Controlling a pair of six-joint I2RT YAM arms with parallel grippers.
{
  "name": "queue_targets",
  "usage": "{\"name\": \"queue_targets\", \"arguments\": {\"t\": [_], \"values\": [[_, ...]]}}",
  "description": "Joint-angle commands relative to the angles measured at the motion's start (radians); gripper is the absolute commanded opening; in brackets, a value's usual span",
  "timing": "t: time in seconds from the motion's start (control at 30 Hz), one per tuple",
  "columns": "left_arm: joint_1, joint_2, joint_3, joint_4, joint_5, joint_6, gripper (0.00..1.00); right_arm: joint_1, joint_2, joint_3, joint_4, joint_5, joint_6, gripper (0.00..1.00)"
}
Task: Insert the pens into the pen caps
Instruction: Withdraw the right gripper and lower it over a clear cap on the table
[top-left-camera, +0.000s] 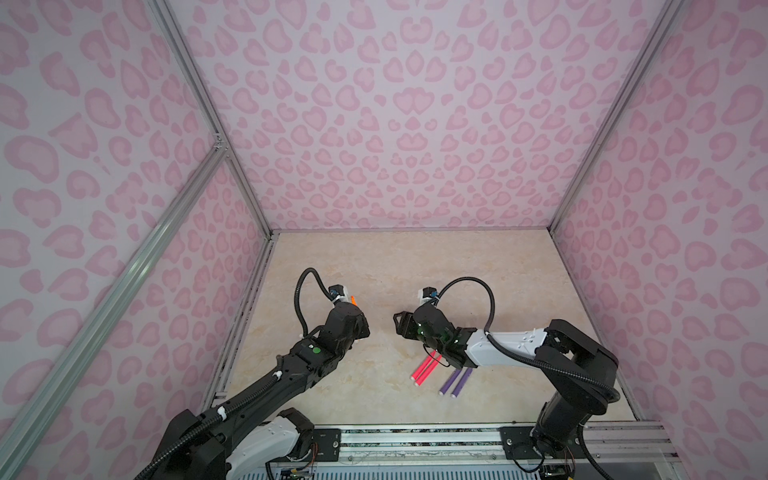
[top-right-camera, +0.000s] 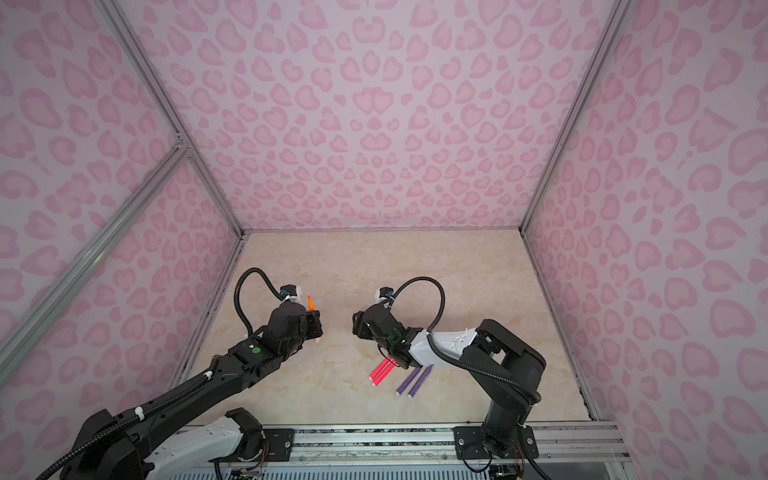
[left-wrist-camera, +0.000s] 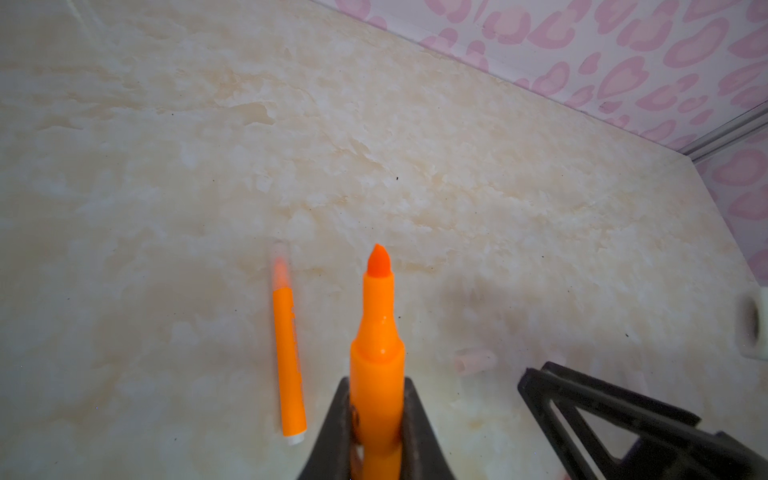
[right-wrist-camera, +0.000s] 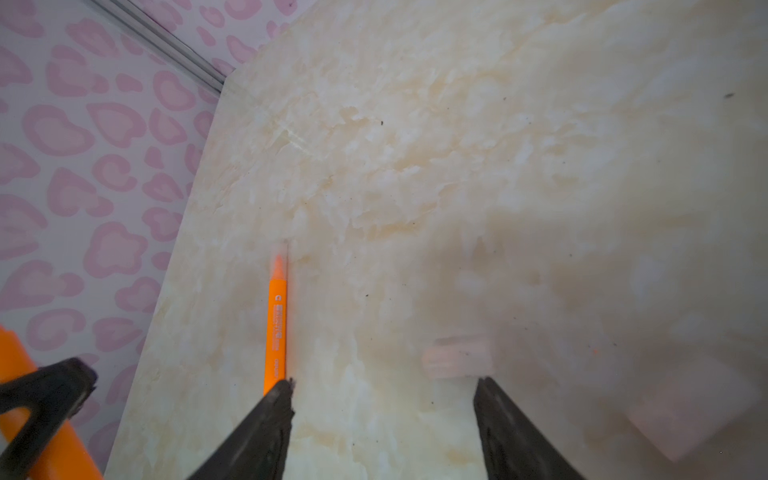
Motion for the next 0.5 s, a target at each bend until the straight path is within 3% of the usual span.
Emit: {"name": "queue_targets", "arguments": {"t": [0.0,0.47], "values": [[0.001,-0.004,0.012,-0.007,-0.006,-0.006,0.03,0.001,0.038,0.012,0.01,0.021,0.047,0.7],[0.001,-0.012,0.01,-0.006,0.013,-0.007,0.03,-0.014,0.154,0.084,0.0,-0.018,0.071,0.7]]}}
